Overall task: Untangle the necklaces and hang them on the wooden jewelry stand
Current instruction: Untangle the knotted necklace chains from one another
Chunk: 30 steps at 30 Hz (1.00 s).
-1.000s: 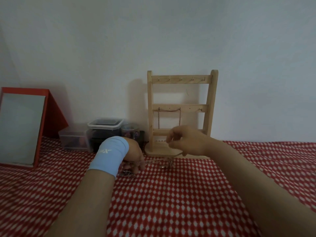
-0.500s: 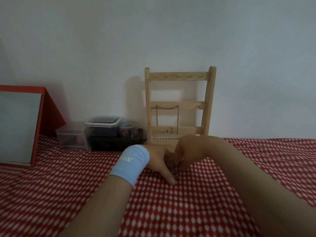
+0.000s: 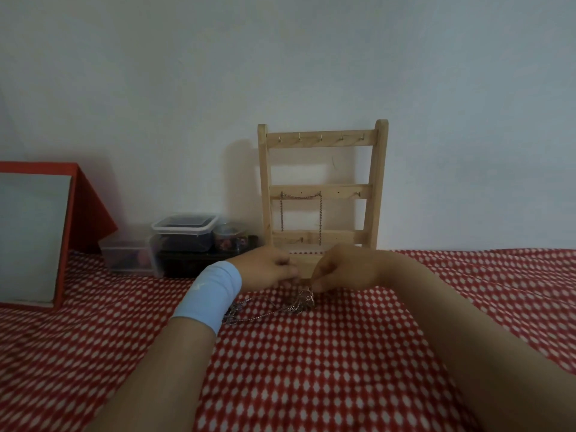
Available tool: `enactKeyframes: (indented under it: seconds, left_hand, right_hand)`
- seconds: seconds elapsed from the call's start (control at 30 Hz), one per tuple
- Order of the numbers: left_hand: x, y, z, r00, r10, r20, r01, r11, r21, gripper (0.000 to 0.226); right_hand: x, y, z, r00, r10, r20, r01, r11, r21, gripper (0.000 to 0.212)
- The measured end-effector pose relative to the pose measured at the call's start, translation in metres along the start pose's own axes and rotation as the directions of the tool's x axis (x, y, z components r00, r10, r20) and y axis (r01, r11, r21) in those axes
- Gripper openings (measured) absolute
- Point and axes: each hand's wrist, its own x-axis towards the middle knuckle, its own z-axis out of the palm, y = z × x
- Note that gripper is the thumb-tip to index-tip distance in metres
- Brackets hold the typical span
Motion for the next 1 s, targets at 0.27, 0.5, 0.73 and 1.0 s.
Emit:
enactKeyframes:
  seconds: [0.27, 0.5, 0.73, 1.0]
  left_hand:
    - [-0.006, 0.008, 0.0, 0.995, 0.097, 0.028, -0.061, 0.793, -0.607, 0.024]
    - [-0.009, -0.003, -0.008, 0.998, 0.059, -0.01, -0.051, 0.749, -0.661, 0.02]
    - [-0.008, -0.009, -0.007, 0.992, 0.081, -0.092, -0.123, 0.64, -0.758, 0.022]
    - [-0.005, -0.008, -0.009, 0.979, 0.091, -0.183, -0.19, 0.735, -0.65, 0.016]
  right_hand:
    - [-0.004, -0.005, -0.009, 0.99, -0.073, -0.118, 0.123, 0.856, 0.503, 0.016]
    - [-0.009, -0.013, -0.01, 0.978, -0.029, -0.206, 0.128, 0.864, 0.486, 0.017]
    - [-0.009, -0.011, -0.01, 0.971, 0.023, -0.238, 0.112, 0.836, 0.537, 0.017]
    - [-0.012, -0.017, -0.01, 0.979, -0.01, -0.202, 0.132, 0.789, 0.601, 0.04]
